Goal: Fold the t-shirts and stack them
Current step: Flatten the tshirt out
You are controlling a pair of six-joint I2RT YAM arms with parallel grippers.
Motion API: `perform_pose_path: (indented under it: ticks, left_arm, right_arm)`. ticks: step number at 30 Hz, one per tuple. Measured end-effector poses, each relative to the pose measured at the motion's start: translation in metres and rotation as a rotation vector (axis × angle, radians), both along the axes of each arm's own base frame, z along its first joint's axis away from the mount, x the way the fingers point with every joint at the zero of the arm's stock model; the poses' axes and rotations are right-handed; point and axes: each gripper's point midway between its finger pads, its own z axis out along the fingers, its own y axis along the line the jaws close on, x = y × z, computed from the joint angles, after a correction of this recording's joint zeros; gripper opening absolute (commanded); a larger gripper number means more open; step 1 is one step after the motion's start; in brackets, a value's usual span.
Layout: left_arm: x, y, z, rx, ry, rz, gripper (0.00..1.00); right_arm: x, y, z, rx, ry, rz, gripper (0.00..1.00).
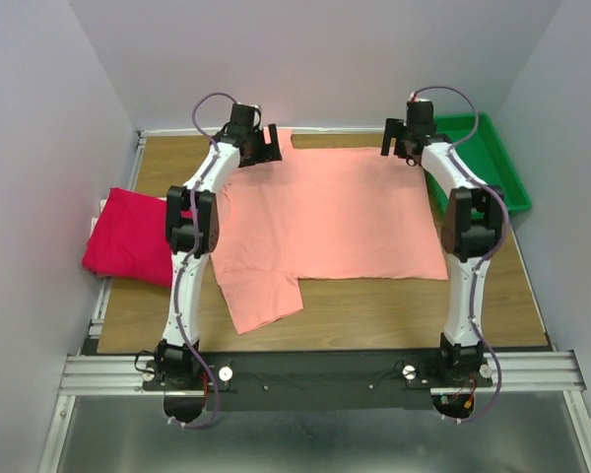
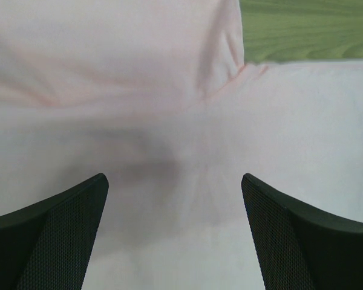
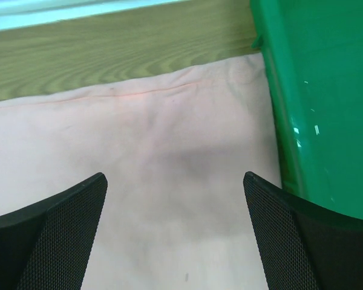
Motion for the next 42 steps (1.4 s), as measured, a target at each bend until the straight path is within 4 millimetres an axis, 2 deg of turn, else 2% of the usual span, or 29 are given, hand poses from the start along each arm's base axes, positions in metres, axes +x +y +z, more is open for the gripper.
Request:
perform_pose_path:
  ticks: [1,3,4,6,8,9,10,11,12,13,14,15,16,17,18,19,21,23,27,33,37,42]
  left_arm:
    - [-0.009,0.003,0.005,0.01,0.009,0.009,0.99]
    - [-0.036,0.007,0.032,0.031,0.014,0.025,0.99]
    - [-0.051,0.008,0.049,0.04,0.006,0.031,0.99]
    - [-0.089,0.007,0.091,0.057,-0.046,0.057,0.98]
    - [-0.129,0.002,0.124,0.065,-0.112,0.08,0.99]
    - [-0.163,-0.01,0.142,0.061,-0.146,0.068,0.98]
    - [-0.185,-0.021,0.151,0.045,-0.172,0.061,0.99]
    - [-0.217,-0.034,0.148,0.024,-0.189,0.045,0.98]
    - [-0.24,-0.042,0.143,0.014,-0.184,0.028,0.99]
    - [-0.27,-0.051,0.13,0.005,-0.155,0.0,0.98]
    - [-0.302,-0.057,0.109,0.011,-0.115,-0.034,0.98]
    - [-0.326,-0.06,0.09,0.02,-0.074,-0.049,0.98]
    - [-0.354,-0.06,0.066,0.025,-0.024,-0.06,0.98]
    - [-0.376,-0.054,0.043,0.042,0.025,-0.059,0.98]
    - [-0.406,-0.047,0.018,0.062,0.107,-0.045,0.98]
    - [-0.428,-0.042,0.002,0.083,0.143,-0.062,0.98]
    - [-0.463,-0.035,-0.014,0.081,0.213,-0.05,0.98]
    - [-0.488,-0.034,-0.016,0.037,0.251,-0.036,0.98]
    - [-0.507,-0.039,-0.014,-0.024,0.304,0.008,0.98]
    - [-0.534,-0.034,-0.034,0.035,0.421,0.086,0.98]
    - [-0.538,-0.03,-0.039,0.037,0.459,0.15,0.98]
    - [-0.533,-0.03,-0.038,-0.015,0.468,0.249,0.97]
  right_arm:
    - [-0.006,0.002,0.019,0.015,-0.022,0.006,1.0]
    - [-0.022,0.006,0.054,0.047,-0.058,0.017,1.0]
    - [-0.033,0.008,0.077,0.069,-0.09,0.019,1.0]
    - [-0.067,0.013,0.114,0.121,-0.139,0.02,1.0]
    - [-0.101,0.015,0.129,0.174,-0.166,0.014,1.0]
    - [-0.122,0.016,0.127,0.199,-0.157,0.005,1.0]
    - [-0.141,0.018,0.124,0.222,-0.145,0.002,1.0]
    - [-0.157,0.019,0.114,0.246,-0.133,-0.003,1.0]
    - [-0.186,0.021,0.093,0.273,-0.085,-0.012,1.0]
    - [-0.215,0.022,0.066,0.296,-0.022,-0.029,1.0]
    - [-0.225,0.021,0.056,0.304,0.006,-0.038,1.0]
    - [-0.253,0.02,0.034,0.318,0.064,-0.055,1.0]
    - [-0.272,0.02,0.02,0.33,0.1,-0.067,1.0]
    - [-0.288,0.019,0.01,0.341,0.127,-0.079,1.0]
    - [-0.3,0.019,0.004,0.35,0.138,-0.085,1.0]
    - [-0.314,0.02,0.001,0.367,0.144,-0.09,1.0]
    - [-0.325,0.022,0.005,0.397,0.123,-0.08,1.0]
    - [-0.329,0.024,0.014,0.42,0.083,-0.067,1.0]
    - [-0.336,0.028,0.023,0.45,0.037,-0.042,1.0]
    - [-0.342,0.031,0.017,0.463,0.053,-0.03,1.0]
    - [-0.342,0.032,0.016,0.465,0.055,-0.029,1.0]
    - [-0.342,0.032,0.016,0.467,0.055,-0.027,1.0]
